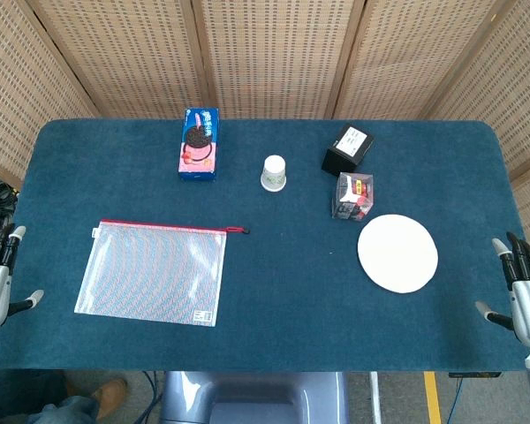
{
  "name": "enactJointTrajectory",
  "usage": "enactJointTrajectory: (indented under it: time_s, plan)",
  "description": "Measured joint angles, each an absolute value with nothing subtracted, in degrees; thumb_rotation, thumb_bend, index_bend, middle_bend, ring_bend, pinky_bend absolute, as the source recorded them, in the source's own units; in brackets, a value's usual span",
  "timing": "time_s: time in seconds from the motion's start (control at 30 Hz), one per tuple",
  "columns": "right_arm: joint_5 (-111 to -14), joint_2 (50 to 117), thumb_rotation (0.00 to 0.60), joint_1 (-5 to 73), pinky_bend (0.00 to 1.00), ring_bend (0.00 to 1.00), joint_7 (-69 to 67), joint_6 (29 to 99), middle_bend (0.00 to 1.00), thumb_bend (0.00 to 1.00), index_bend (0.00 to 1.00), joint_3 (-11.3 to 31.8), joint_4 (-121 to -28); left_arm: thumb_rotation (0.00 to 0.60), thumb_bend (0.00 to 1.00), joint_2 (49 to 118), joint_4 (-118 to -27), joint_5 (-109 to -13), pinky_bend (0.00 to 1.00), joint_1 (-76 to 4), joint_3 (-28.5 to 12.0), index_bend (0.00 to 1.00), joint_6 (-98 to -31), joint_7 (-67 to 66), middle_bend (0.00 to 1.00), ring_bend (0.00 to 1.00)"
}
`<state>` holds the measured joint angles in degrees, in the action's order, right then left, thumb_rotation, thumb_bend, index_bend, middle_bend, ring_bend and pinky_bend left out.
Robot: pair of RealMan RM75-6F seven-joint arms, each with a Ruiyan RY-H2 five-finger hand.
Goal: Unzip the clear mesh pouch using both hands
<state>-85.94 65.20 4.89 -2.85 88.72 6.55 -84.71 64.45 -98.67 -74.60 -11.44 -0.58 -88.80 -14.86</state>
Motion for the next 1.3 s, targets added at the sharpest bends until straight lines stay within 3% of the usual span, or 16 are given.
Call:
enactJointTrajectory:
  time_s: [0.17, 0.23, 0.3, 0.37, 0.43, 0.5, 0.57, 0.73, 0.87, 0.93, 1.13, 1.3]
  plan:
    - [-85.93, 64.96, 0.6, 4.91, 0.0, 0.0, -3.52, 88.61, 0.0, 0.0, 0.03, 6.59, -84.87, 0.6, 0.0, 64.59, -98.5, -75.18, 0.0, -11.38, -0.96, 0.0, -88.08, -14.86, 0.0, 0.0]
    - [-85.93, 64.88, 0.6, 4.88, 0.0, 0.0, -3.78, 88.65, 0.0, 0.0, 0.03, 6.61, -84.9, 0.6, 0.0, 64.57, -98.71, -75.42, 0.05, -11.67, -1.16, 0.0, -87.4, -14.91, 0.11, 0.11]
    - [-85.94, 64.83, 0.6, 4.87, 0.0, 0.0, -3.95, 88.64, 0.0, 0.0, 0.03, 6.62, -84.94, 0.6, 0.0, 64.59, -98.85, -75.59, 0.32, -12.26, -1.58, 0.0, -86.65, -15.18, 0.45, 0.45]
    - [-86.06, 64.81, 0.6, 4.96, 0.0, 0.0, -4.05, 88.47, 0.0, 0.0, 0.03, 6.56, -85.01, 0.6, 0.0, 64.78, -98.83, -75.84, 0.56, -13.55, -2.34, 0.05, -85.42, -15.68, 0.64, 0.65]
    - [-86.26, 64.83, 0.6, 5.11, 0.0, 0.0, -4.02, 88.25, 0.0, 0.0, 0.03, 6.47, -85.07, 0.6, 0.0, 64.92, -98.86, -75.94, 0.77, -15.33, -3.06, 0.14, -83.01, -15.94, 0.76, 0.79]
    - [-86.35, 64.89, 0.6, 5.26, 0.0, 0.0, -3.88, 87.98, 0.0, 0.0, 0.03, 6.4, -85.17, 0.6, 0.0, 64.94, -98.93, -75.63, 0.92, -17.41, -3.84, 0.21, -79.74, -16.15, 0.83, 0.87]
    - [-86.41, 64.96, 0.6, 5.41, 0.0, 0.0, -3.66, 87.72, 0.0, 0.0, 0.03, 6.35, -85.26, 0.6, 0.0, 64.99, -98.87, -74.66, 0.99, -20.47, -5.05, 0.28, -74.77, -16.78, 0.88, 0.91]
    - [-85.68, 65.21, 0.6, 5.63, 0.0, 0.0, -3.27, 86.71, 0.0, 0.0, 0.03, 6.31, -84.95, 0.6, 0.0, 67.35, -96.28, -68.45, 1.0, -31.54, -9.82, 0.42, -60.82, -20.63, 0.96, 0.99]
    - [-84.7, 65.42, 0.6, 5.78, 0.0, 0.0, -3.39, 85.8, 0.0, 0.0, 0.03, 6.4, -84.29, 0.6, 0.07, 72.37, -90.67, -60.28, 1.0, -39.82, -13.07, 0.39, -52.69, -24.11, 0.96, 0.99]
    - [-84.22, 65.54, 0.6, 5.84, 0.0, 0.0, -3.44, 85.45, 0.0, 0.0, 0.03, 6.51, -83.92, 0.6, 0.14, 75.56, -86.98, -55.75, 1.0, -43.22, -14.37, 0.39, -49.21, -25.48, 0.96, 0.99]
    - [-83.1, 65.81, 0.6, 6.03, 0.0, 0.0, -3.53, 84.5, 0.0, 0.0, 0.03, 6.76, -83.13, 0.6, 0.31, 84.82, -76.94, -45.28, 1.0, -52.29, -16.21, 0.42, -42.6, -29.66, 0.96, 0.99]
    - [-82.08, 65.96, 0.6, 6.21, 0.0, 0.0, -3.69, 83.52, 0.0, 0.0, 0.03, 6.96, -82.52, 0.6, 0.33, 90.67, -70.3, -39.1, 1.0, -57.02, -16.34, 0.43, -39.6, -31.7, 0.96, 0.99]
